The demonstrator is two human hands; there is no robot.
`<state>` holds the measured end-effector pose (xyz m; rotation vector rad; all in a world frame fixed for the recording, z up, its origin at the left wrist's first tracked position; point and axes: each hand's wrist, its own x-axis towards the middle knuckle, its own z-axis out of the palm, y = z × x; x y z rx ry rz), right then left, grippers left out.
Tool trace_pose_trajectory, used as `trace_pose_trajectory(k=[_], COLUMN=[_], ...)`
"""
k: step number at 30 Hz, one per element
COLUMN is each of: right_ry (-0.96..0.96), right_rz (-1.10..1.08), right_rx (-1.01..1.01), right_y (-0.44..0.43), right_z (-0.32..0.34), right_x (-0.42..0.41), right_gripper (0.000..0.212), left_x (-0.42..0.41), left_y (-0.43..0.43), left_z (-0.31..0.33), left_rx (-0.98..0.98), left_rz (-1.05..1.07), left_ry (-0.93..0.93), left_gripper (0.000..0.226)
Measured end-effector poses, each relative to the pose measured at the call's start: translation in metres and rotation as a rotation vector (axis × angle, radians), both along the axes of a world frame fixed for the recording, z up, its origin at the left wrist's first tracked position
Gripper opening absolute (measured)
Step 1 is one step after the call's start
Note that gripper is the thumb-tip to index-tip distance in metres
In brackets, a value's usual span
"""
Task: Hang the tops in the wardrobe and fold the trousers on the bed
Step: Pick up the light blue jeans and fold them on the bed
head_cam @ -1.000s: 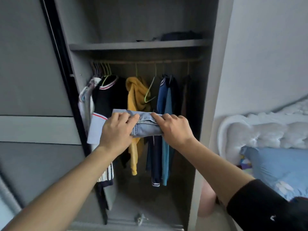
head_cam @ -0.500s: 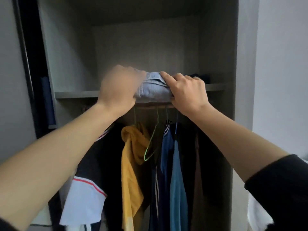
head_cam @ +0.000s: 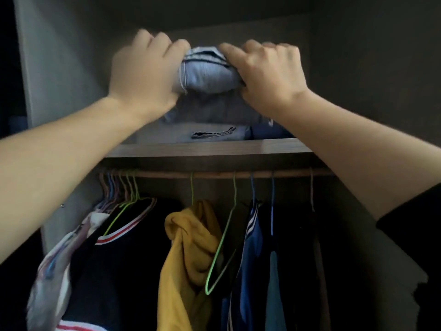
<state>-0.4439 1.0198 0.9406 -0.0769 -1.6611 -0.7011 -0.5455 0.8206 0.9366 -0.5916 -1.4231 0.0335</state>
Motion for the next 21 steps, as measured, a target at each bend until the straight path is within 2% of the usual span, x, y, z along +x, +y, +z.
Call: trace_pose_trajectory(k=[4,7,11,16,18,19,21], right_ry=[0.022,-0.016,-0.042,-0.006,-0.079,-0.187,-0.568], right_rz=[-0.063,-0.120,-0.177,-0.224,-0.264,-0.285,-0.320], right_rx=[0.029,0.054,0.077,0.079,0.008,-0.061,-0.283], right_y=[0.012,0.020,0.025,0.036,0.044,0.050,0.059], right_z=[0.021,0.036,0.052,0.079,0.081,0.078,0.060], right_x=[-0.022,-0.045,-0.084,-0.147,-0.174,-0.188,-0.214], right_gripper=[0.062,0.053,0.049,0.042,0.046,0.051,0.062], left_x=[-0.027,-0.057,-0.105,-0.167,-0.189,-0.205,-0.234], left_y=[0.015,0.026,0.044,0.067,0.078,0.086,0.100], left_z=[0.016,0.024,0.033,0.061,0.064,0.061,0.050], left_rx=[0.057,0.023,0.073,0.142,0.108,0.030,-0.233], left_rz=[-0.019,-0.044,-0.037,-0.031,-0.053,-0.030,0.034], left_ry=[0.062,0.054,0.062,0.046,-0.125,-0.264,-0.564], left_gripper=[0.054,0.054,0.053,0.063,0.069,0.073,0.078])
